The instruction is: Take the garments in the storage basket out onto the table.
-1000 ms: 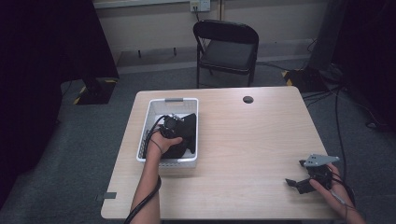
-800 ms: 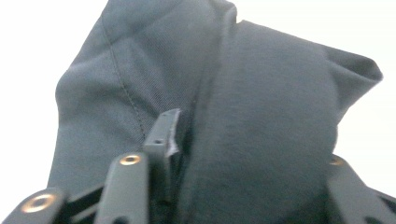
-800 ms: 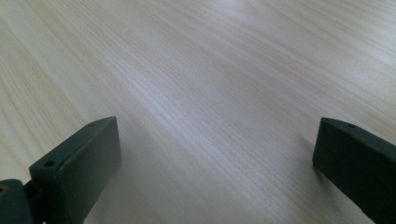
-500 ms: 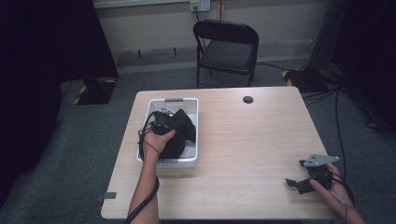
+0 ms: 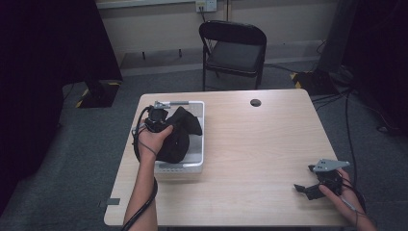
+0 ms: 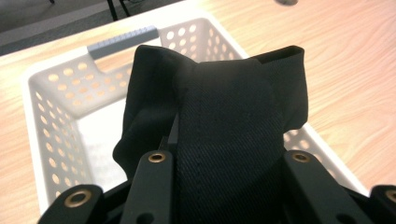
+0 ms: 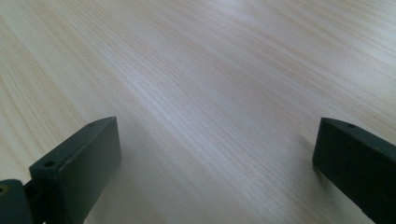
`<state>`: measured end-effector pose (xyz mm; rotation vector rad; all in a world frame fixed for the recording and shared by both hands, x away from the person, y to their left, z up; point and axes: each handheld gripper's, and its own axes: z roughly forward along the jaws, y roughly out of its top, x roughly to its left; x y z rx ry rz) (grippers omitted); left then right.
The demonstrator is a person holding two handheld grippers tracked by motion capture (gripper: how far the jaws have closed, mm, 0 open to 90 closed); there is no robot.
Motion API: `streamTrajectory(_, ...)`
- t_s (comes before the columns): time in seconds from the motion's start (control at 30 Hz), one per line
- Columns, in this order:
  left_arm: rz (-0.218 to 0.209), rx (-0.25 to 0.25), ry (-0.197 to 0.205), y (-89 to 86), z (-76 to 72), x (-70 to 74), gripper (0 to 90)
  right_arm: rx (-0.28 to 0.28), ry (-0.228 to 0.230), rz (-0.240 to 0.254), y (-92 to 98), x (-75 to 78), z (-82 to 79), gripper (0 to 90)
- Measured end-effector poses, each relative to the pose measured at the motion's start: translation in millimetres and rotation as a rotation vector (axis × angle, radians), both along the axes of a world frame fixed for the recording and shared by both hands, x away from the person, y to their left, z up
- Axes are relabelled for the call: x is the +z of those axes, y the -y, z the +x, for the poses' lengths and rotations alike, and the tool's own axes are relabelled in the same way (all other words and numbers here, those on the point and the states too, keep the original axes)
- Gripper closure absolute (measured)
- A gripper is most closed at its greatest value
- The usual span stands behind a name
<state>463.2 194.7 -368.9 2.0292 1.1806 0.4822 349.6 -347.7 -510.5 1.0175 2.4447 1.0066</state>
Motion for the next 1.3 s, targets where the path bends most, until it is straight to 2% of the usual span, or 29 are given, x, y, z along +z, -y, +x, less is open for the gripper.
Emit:
streamTrajectory(0.13, -0.024, -0.017, 0.017, 1.0, -4.6, 15.1, 67.7, 0.000, 0.000, 0.000, 0.0, 0.0, 0.0, 0.0)
streamTrajectory(0.4, -0.059, -0.040, 0.030, 3.6, -10.1, 32.3, 67.7, 0.001, 0.000, 0.000, 0.0, 0.0, 0.0, 0.0)
streamTrajectory(0.73, -0.088, -0.069, 0.036, 11.3, -15.0, 44.1, 67.6, 0.001, 0.000, 0.000, 0.1, 0.0, 0.1, 0.0)
streamTrajectory(1.3, -0.114, -0.145, 0.053, 40.9, -17.4, 53.0, 67.6, 0.001, 0.000, 0.000, 0.1, 0.0, 0.0, 0.0)
